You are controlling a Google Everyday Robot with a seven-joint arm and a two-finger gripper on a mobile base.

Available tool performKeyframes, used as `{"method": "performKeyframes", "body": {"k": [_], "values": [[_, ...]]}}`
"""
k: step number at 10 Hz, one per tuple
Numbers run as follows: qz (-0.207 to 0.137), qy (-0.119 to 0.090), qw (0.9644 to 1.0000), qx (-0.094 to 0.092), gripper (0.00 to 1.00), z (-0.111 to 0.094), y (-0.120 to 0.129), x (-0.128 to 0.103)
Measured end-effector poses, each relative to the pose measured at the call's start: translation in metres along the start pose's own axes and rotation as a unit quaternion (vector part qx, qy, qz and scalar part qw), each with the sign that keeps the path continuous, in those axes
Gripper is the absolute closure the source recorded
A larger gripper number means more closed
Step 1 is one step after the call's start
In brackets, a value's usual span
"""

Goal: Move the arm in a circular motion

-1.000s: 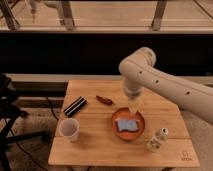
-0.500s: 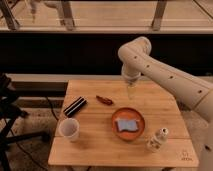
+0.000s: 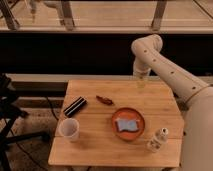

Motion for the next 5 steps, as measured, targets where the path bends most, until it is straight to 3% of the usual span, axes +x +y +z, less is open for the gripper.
{"method": "performKeyframes", "body": {"k": [2,5], "values": [[0.041,0.003,0.9991,-0.007,0.20,0.008,0.003,0.042],[0.119,0.007,0.9927,-0.018,0.20,0.017,0.025,0.120]]}}
